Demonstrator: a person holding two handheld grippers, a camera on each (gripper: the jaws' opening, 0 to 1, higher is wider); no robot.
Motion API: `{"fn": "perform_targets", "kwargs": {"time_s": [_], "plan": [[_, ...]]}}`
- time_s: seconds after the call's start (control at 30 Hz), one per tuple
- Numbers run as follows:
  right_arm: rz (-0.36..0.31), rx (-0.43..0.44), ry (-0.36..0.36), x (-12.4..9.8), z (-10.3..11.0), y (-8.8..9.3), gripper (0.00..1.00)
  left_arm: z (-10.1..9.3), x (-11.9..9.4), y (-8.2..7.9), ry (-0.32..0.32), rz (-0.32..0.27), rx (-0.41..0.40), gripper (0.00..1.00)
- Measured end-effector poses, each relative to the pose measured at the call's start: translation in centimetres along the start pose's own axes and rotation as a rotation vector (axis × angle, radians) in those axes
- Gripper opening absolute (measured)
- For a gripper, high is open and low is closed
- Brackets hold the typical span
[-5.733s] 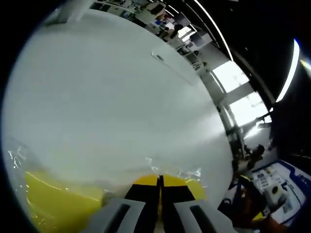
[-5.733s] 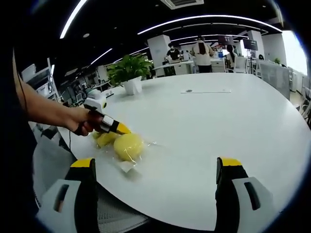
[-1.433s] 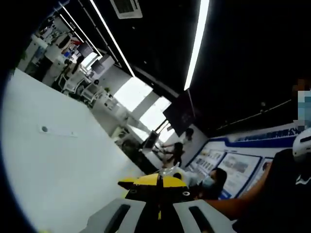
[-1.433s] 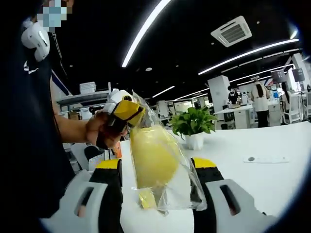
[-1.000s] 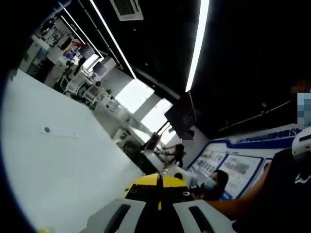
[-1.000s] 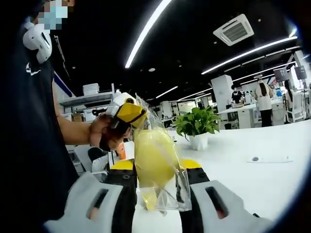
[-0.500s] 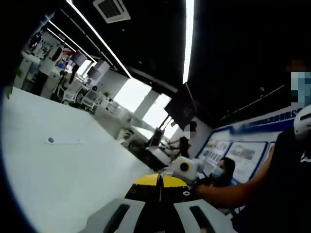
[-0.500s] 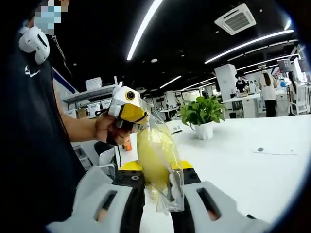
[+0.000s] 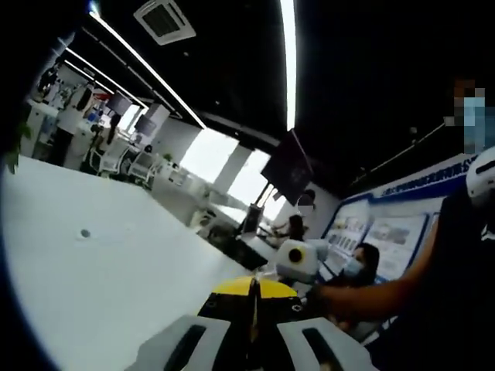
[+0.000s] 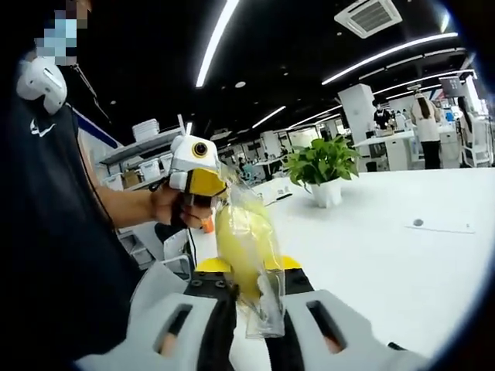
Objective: Compare the silicone blocks by pressing each to a similar depth, holding the contact briefly, and releasing to observe deformation and rebound differences across the visible hardness samples.
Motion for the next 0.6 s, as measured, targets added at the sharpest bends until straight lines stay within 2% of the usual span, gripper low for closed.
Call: {"fn": "perform_targets", "kwargs": {"time_s": [0.07,0.23,0.33,0.43,0.53,0.6], "plan": [[0.017,0.034,-0.003,0.02,0.06,0.26,0.05,0.04,-0.04,0.22,-0.007,0.016,0.001,0.00],[0.026,0.048,-0.011,0.22,0.05,0.48,0.04,0.21,-0.27,0.53,0.005,0.020,0.047,0.00],[0.024,0.059,-0.012,0.21,-0.04,0.50,0.03,0.30,-0.31,0.52,0.004,0.023,0.014,0.00],[0.025,0.070,-0.012,0.23,-0.17,0.58,0.03,0.24,-0.33,0.56,0.002,0.021,0.049,0.00],[0.021,0.077,-0.012,0.29,-0.11,0.57,0.03,0.08,-0.34,0.50,0.004,-0.013,0.157,0.00],[0.012,0.083,-0.013,0.18,-0.18,0.46,0.03,-0.06,-0.39,0.54,0.007,-0.009,0.135,0.00]]}}
Point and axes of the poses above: the point that each gripper's makers call its tool centre point, and the gripper's own axes: x roughly forward along the fingers, z roughly to its left, y roughly out of its underside, the point moved 7 cm from there along -x, roughly backward along the fingers, and after that the axes turned 12 degrees about -y, right-handed, at the moved point
